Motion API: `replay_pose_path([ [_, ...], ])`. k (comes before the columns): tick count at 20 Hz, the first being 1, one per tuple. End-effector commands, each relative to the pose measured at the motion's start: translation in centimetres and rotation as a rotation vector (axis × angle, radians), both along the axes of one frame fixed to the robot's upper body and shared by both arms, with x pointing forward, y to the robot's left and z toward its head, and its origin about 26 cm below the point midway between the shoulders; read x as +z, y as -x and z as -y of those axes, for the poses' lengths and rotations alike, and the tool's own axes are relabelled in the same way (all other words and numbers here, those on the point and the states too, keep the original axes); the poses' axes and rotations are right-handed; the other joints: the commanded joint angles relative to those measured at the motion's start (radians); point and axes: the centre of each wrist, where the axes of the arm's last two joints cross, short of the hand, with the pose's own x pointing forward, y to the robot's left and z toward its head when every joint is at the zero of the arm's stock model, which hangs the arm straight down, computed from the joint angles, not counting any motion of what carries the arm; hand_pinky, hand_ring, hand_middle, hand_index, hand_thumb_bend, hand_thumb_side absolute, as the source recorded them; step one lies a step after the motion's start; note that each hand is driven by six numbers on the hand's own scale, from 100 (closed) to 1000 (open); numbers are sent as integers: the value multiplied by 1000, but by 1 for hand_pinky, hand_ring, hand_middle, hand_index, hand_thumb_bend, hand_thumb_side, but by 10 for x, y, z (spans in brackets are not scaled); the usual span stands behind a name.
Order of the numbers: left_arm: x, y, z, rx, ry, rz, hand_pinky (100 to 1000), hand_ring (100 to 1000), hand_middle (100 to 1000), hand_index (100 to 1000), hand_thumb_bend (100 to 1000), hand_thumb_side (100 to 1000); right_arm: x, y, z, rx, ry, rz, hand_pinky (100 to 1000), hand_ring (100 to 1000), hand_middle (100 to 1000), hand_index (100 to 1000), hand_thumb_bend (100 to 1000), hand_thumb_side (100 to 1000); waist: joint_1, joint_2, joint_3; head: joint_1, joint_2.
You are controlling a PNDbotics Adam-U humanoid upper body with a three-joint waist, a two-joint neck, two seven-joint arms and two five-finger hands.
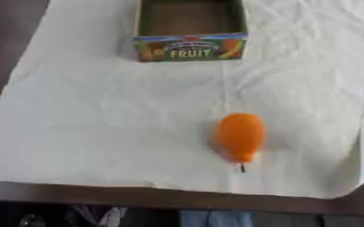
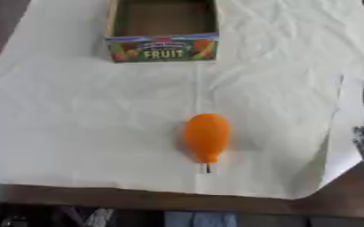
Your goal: Pick up objects on the table and place them in the box.
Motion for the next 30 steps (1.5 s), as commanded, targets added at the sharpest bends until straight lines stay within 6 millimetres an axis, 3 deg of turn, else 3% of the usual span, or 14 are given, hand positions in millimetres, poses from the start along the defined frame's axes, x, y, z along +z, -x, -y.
replay_pose_path([
  [1, 12, 2, -4, 12, -33, 30, 326, 386, 635, 718, 100, 678, 9, 2, 0, 5, 118, 16, 924, 963, 783, 909, 100, 1000, -5, -12, -5, -19, -13],
  [5, 12, 1, -4, 10, -35, 30, 326, 386, 636, 718, 100, 679, 5, 4, -2, 12, 243, -4, 915, 957, 791, 910, 100, 1000, -13, -11, -11, -35, -34],
  [17, 12, 2, -6, 24, -29, 36, 324, 385, 637, 717, 100, 680, -4, 5, -14, 69, 409, 5, 912, 959, 796, 908, 100, 1000, -20, 13, -13, -36, -152],
  [30, 12, 1, -4, 19, -28, 34, 322, 385, 638, 716, 100, 682, -11, 4, -31, 20, 651, -27, 899, 978, 764, 900, 100, 1000, -28, 29, -19, -39, -148],
])
